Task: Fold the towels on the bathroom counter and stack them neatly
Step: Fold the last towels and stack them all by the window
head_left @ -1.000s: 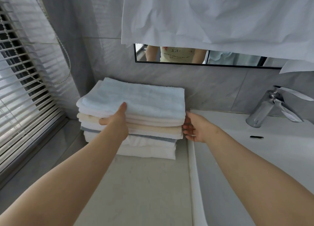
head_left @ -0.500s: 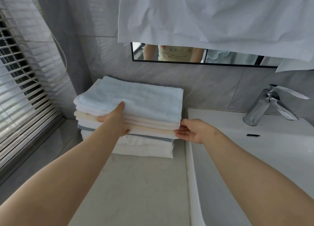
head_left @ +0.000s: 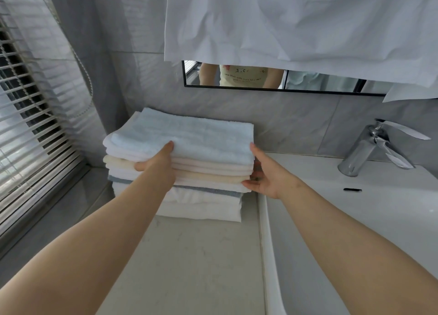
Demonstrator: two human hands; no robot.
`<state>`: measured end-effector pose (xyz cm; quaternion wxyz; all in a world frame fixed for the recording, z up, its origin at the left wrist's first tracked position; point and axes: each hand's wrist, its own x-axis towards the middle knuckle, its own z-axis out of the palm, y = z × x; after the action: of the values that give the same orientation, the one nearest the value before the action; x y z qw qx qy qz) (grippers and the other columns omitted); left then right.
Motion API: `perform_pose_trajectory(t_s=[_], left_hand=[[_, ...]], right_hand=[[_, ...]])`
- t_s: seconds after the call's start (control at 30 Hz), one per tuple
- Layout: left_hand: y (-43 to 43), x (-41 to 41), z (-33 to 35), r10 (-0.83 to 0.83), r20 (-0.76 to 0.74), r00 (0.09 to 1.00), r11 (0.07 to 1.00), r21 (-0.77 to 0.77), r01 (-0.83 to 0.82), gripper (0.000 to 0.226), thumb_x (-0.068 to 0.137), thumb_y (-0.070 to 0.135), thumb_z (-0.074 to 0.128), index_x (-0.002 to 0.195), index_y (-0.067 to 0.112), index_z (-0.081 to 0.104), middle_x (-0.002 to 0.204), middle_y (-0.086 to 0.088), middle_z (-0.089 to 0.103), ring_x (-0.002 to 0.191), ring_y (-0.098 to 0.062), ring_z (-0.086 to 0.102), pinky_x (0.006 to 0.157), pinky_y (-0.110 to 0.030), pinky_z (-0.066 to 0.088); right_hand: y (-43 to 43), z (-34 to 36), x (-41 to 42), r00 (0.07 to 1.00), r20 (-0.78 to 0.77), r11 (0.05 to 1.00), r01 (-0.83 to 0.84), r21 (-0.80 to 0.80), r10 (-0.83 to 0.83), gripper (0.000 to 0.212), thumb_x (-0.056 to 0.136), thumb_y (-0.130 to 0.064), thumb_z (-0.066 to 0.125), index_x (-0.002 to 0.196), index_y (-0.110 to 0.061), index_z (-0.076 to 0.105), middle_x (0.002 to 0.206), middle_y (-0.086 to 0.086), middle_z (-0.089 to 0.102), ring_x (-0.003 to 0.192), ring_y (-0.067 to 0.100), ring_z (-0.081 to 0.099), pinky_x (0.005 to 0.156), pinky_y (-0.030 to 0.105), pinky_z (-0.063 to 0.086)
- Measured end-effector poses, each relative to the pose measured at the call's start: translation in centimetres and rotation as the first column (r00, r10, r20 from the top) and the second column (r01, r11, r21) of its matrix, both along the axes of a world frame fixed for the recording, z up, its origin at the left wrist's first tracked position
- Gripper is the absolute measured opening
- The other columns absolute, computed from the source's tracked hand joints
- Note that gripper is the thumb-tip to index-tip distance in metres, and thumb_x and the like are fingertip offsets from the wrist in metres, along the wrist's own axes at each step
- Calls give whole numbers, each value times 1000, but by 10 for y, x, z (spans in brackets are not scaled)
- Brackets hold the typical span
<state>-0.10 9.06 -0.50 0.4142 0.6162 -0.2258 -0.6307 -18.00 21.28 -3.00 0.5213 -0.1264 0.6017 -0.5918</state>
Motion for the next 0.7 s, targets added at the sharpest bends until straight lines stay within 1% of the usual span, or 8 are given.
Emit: perform_pose_trajectory(t_s=[0.07,0.13,0.2,0.27,0.4,0.5,0.6,0.7], left_hand=[[-3,1,1,-3,-2,1000,1000,14,3,103,66,43,81,146,27,17,145,-8,27,123,-33,38,102,-48,39],[-5,2,3,5,-13,1000,1000,18,-5,104,65,42,82,145,28,17,144,-8,28,122,-33,39,99,-47,41],[-8,5,4,36,-38,999,999,20,-36,103,65,41,83,144,29,18,143,-7,30,121,-33,40,96,-48,43],[-11,8,5,81,-63,995,997,26,-79,104,63,41,84,143,29,20,142,-7,31,120,-33,42,95,-49,44],[-16,11,4,111,-94,989,994,25,-109,112,60,39,86,145,34,13,145,-6,28,122,-34,41,97,-53,44],[-17,10,3,103,-110,989,995,29,-100,113,62,34,86,146,35,9,146,-7,25,124,-35,38,97,-54,43],[-19,11,3,107,-122,987,994,42,-102,111,64,33,86,146,33,11,146,-8,27,122,-35,41,96,-55,44],[-19,12,3,109,-128,986,993,50,-103,111,66,31,85,147,33,8,147,-7,26,123,-34,41,97,-54,44]], right_hand=[[-5,0,3,999,-42,1000,-8,25,9,57,74,-49,73,120,-18,57,118,6,57,111,21,53,75,31,53],[-10,0,7,997,-73,999,23,47,-19,50,77,-35,75,120,-15,57,112,5,59,101,20,55,68,28,51],[-16,-1,8,994,-45,994,100,32,-99,48,79,-20,74,121,-8,57,111,10,61,93,21,58,65,31,52],[-19,-2,8,987,5,987,161,-1,-161,40,80,-13,71,117,-5,57,101,11,62,84,21,59,67,33,54],[-18,2,9,990,110,995,90,-29,-87,23,83,-24,70,101,-13,61,87,5,65,78,17,61,58,28,54],[-19,6,8,996,86,999,32,6,-33,18,83,-25,71,93,-13,61,85,4,64,75,16,61,60,27,54],[-30,14,4,997,31,996,68,-55,-67,18,83,-18,69,98,-12,60,88,4,63,76,16,60,62,26,52],[-35,10,-2,989,-108,994,94,-61,-101,34,80,-19,70,112,-11,58,94,5,63,81,18,60,68,28,53]])
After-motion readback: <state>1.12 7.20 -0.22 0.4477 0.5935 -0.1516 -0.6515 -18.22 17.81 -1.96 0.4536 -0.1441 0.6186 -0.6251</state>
